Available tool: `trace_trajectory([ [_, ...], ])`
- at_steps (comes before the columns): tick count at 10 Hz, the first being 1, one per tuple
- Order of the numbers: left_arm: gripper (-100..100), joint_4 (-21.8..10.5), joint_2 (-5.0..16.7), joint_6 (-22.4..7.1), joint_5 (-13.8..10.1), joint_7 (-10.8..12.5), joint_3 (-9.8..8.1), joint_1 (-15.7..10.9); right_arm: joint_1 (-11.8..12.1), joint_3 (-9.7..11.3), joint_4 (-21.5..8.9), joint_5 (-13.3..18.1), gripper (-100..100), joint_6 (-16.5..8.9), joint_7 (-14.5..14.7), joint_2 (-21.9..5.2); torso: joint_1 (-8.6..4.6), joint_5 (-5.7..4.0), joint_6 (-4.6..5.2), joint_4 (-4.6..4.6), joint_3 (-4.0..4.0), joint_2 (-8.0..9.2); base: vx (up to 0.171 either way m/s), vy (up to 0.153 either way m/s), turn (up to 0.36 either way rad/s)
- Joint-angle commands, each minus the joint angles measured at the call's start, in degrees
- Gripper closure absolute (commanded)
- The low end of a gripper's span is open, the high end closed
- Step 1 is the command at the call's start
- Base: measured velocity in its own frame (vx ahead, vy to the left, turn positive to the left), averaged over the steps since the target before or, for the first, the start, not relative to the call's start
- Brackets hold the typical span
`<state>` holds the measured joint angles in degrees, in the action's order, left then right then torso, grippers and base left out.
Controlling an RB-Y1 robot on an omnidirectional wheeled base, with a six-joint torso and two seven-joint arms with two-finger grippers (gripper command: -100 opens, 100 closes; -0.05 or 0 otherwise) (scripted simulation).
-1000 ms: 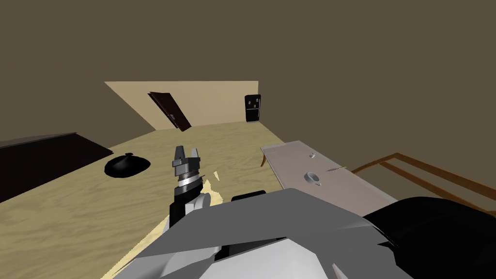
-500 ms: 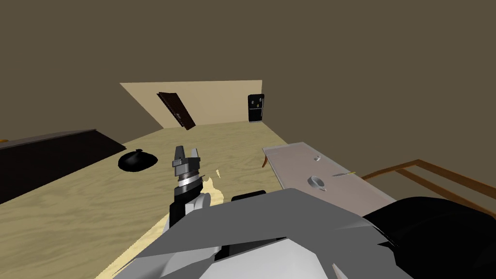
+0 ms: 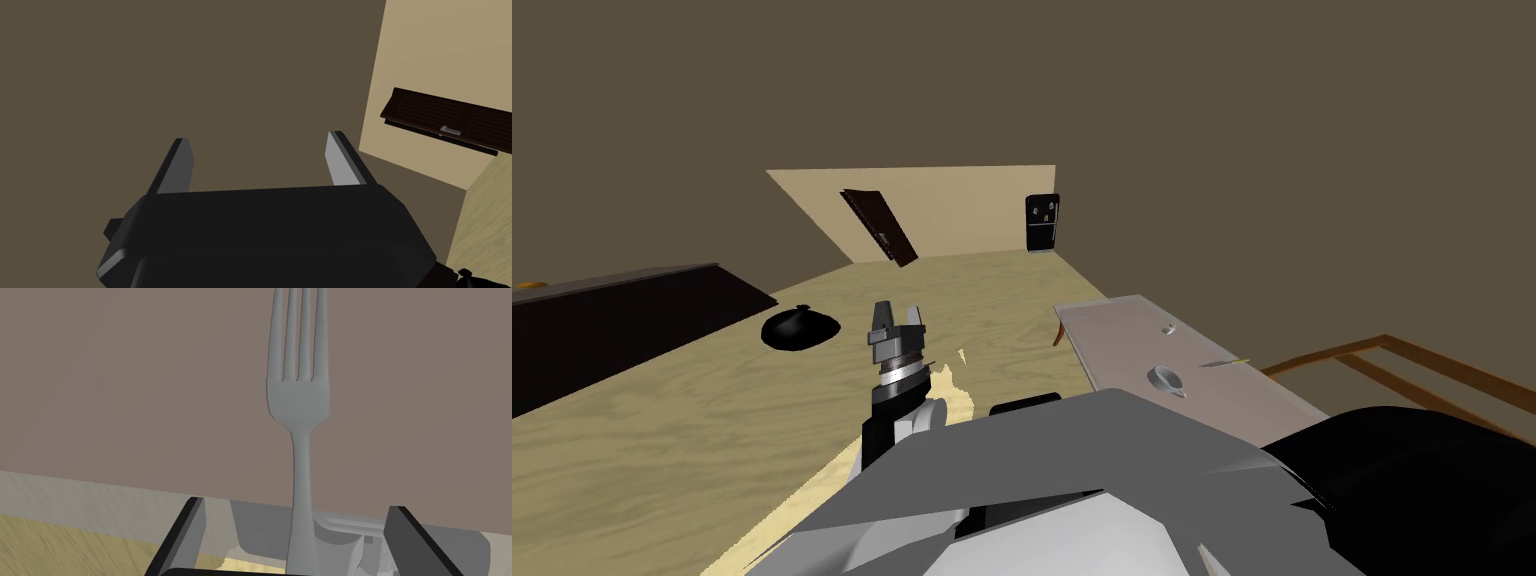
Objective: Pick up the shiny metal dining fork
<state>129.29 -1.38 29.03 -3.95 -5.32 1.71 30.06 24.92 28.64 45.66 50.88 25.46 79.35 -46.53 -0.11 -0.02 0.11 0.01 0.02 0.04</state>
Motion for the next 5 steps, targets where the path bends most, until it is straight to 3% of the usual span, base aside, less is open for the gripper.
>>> trace_trajectory([
  [1,0,0.0,0.0,0.0,0.0,0.0,0.0,0.0,-0.27,0.79,0.24,0.45,-100,-1.8,-0.53,1.4,0.0,0.0,0.0,0.0,0.0,0.0,-0.021,-0.083,0.052],
  [3,0,0.0,0.0,0.0,0.0,0.0,0.0,0.0,-0.53,0.76,-0.31,0.48,-100,-1.79,-0.22,1.97,0.0,-0.01,0.01,0.01,0.04,0.06,-0.018,-0.047,0.029],
  [4,0,0.0,0.0,0.0,0.0,0.0,0.0,0.0,-0.57,0.8,-0.36,0.51,100,-1.98,-0.23,2.09,0.13,0.03,0.02,0.01,0.02,0.03,-0.002,-0.006,-0.001],
  [5,0,0.0,-0.01,0.0,0.0,0.0,0.0,0.0,-0.56,0.79,-0.35,0.5,100,-1.96,-0.23,2.07,0.22,0.05,0.02,0.0,0.0,0.0,0.0,0.0,0.0],
])
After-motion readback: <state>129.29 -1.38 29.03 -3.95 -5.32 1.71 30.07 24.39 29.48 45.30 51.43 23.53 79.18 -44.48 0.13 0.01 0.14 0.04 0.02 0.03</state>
